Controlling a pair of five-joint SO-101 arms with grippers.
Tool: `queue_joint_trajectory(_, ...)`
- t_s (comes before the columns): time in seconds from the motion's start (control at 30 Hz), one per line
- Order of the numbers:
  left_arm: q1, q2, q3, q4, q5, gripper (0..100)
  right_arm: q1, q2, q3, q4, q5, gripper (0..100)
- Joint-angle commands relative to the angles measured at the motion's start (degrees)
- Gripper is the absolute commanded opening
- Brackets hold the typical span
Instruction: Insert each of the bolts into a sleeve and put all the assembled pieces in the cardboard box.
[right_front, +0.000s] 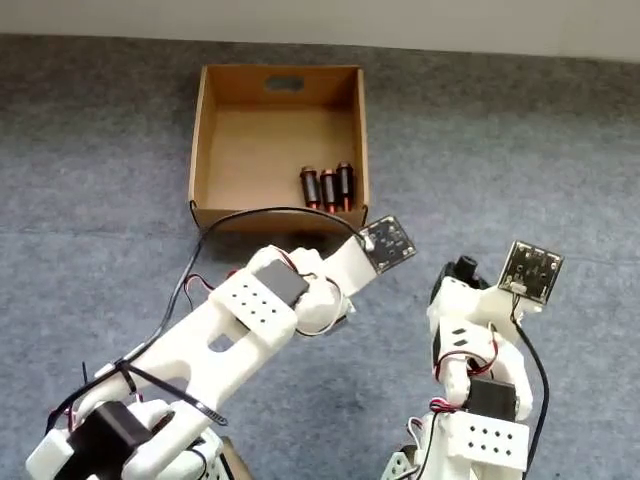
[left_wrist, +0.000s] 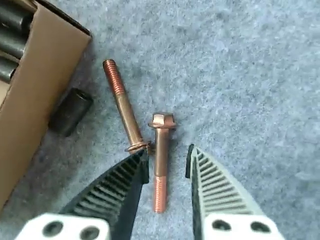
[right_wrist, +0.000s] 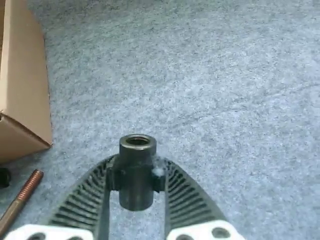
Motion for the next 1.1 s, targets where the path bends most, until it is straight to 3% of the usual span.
queue_joint_trajectory(0.0, 0.8, -0.1, -0.7, -1.2, 0.4, 15, 0.4, -0.7, -0.2, 1.0, -0.4, 0.5)
queue_joint_trajectory(0.33, 2.2, 11.5, -4.7, -1.7, 0.3, 15, 0.4, -0.7, -0.3, 1.6, -0.4, 0.5)
queue_joint_trajectory(0.6, 2.1, 13.8, -4.8, -8.9, 0.4, 15, 0.4, -0.7, -0.3, 1.6, -0.4, 0.5)
queue_joint_trajectory(0.87, -2.1, 20.6, -5.1, -8.7, 0.3, 15, 0.4, -0.7, -0.3, 1.6, -0.4, 0.5)
queue_joint_trajectory(1.07, -0.4, 20.8, -5.1, -8.7, 0.3, 15, 0.4, -0.7, -0.3, 1.6, -0.4, 0.5)
